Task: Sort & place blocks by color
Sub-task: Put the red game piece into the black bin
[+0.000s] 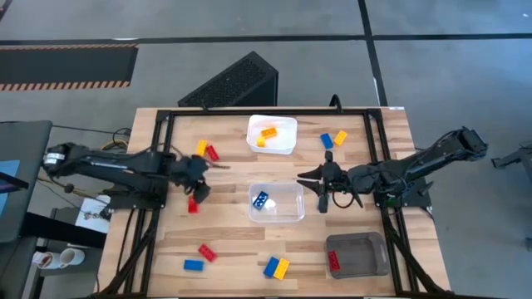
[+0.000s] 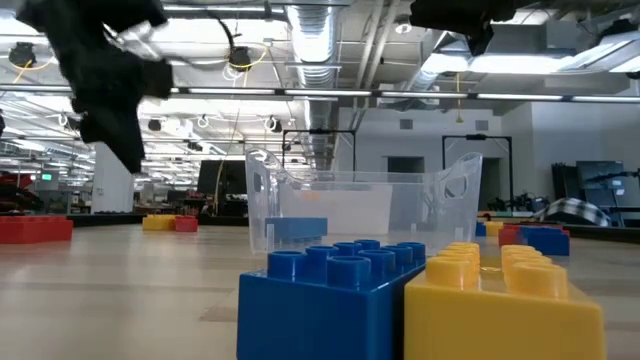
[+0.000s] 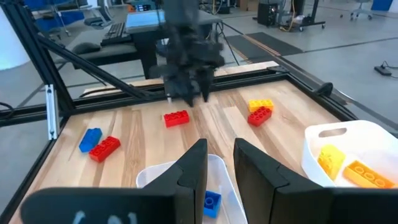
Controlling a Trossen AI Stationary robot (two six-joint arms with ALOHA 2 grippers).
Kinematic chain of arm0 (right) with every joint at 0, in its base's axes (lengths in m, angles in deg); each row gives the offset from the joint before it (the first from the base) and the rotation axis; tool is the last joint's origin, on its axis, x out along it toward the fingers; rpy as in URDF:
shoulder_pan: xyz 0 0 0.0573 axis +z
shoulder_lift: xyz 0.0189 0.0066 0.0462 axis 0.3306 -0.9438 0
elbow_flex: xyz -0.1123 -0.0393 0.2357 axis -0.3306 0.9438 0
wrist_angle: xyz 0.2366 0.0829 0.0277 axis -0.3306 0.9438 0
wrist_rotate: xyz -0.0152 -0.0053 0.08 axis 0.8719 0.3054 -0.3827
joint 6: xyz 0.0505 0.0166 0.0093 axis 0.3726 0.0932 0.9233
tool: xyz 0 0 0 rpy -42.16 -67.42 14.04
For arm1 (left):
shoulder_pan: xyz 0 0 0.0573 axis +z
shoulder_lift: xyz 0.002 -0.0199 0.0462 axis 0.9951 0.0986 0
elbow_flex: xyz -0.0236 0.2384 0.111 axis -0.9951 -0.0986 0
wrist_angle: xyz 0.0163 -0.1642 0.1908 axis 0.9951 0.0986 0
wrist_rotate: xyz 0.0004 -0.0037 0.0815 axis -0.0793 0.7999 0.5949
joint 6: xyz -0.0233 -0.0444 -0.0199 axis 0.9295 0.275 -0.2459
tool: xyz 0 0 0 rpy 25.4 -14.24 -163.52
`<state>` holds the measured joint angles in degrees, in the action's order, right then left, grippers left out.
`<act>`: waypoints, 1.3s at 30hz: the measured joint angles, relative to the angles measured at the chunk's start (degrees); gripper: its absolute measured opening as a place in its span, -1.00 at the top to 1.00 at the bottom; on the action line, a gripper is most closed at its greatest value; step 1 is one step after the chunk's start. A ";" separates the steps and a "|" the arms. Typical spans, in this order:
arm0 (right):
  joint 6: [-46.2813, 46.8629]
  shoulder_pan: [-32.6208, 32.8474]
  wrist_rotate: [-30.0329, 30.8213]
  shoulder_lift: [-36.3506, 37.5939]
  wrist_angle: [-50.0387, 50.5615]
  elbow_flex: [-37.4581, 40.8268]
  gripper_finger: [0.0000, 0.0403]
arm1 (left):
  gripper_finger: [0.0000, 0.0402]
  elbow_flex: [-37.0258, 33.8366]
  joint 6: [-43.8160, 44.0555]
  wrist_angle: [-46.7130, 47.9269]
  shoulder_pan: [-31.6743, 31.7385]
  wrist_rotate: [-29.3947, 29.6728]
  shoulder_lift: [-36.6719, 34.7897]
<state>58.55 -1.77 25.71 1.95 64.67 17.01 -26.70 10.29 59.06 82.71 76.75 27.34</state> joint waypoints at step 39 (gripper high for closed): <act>-3.84 8.13 7.11 4.99 2.38 0.02 0.50 | -0.64 0.24 34.07 16.10 -17.40 4.28 10.62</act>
<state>54.70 6.36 32.82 6.94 67.05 17.03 -26.46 44.35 75.16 65.31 81.03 37.96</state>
